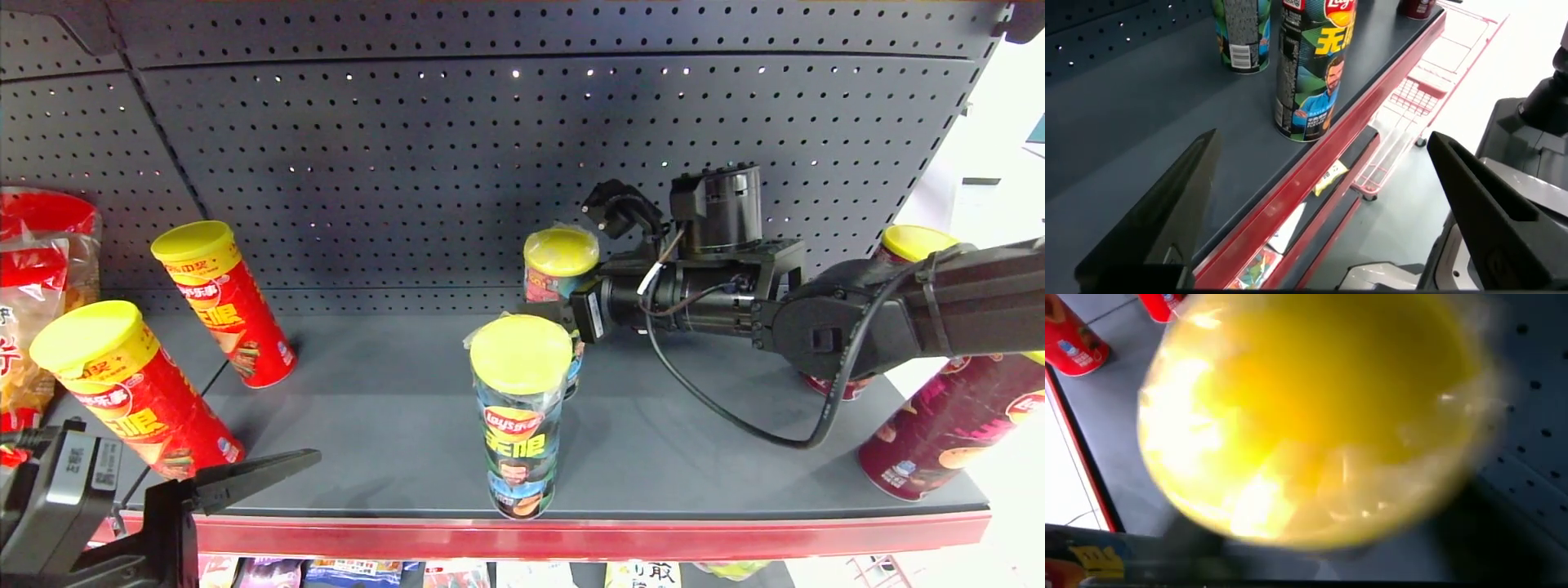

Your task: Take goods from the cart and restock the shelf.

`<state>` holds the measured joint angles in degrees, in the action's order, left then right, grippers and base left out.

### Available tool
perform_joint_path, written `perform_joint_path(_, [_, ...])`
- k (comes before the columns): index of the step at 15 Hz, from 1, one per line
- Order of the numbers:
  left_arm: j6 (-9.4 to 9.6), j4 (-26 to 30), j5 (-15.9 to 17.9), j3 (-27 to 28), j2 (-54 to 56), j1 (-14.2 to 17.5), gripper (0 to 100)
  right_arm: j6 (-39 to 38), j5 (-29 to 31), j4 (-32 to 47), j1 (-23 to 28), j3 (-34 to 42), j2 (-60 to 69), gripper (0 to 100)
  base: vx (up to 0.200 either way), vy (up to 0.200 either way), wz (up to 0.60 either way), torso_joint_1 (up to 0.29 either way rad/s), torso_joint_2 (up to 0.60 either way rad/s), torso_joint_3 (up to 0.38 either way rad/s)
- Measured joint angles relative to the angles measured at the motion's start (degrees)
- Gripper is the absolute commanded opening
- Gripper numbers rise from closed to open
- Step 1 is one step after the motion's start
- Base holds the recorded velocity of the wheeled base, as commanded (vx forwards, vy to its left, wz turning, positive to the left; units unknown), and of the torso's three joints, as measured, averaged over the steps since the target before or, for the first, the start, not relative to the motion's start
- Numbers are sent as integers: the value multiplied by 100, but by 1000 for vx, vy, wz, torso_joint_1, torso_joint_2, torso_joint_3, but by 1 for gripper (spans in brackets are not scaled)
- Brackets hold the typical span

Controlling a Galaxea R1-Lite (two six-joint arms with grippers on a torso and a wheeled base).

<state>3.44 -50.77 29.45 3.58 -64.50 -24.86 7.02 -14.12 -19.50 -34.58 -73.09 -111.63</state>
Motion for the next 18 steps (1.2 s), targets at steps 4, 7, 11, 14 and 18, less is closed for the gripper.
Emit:
perform_joint_path(4, [0,0,-1,-4,-27,0,100,-11,52,-96,-28,323,193,100,0,0,0,0,0,0])
perform_joint_path(7, [0,0,-1,0,-79,5,100,-54,145,-96,-30,675,532,100,0,0,0,0,0,0])
perform_joint_path(11, [0,-2,-1,115,-269,5,100,-82,260,-96,-15,1248,1117,100,0,0,0,0,0,0])
perform_joint_path(14, [6,-2,-1,219,-433,5,100,-119,290,-68,11,1560,1535,100,0,0,0,0,0,0])
perform_joint_path(18, [15,-2,-184,272,-656,6,100,-123,405,-50,57,2053,2164,100,0,0,0,0,0,0])
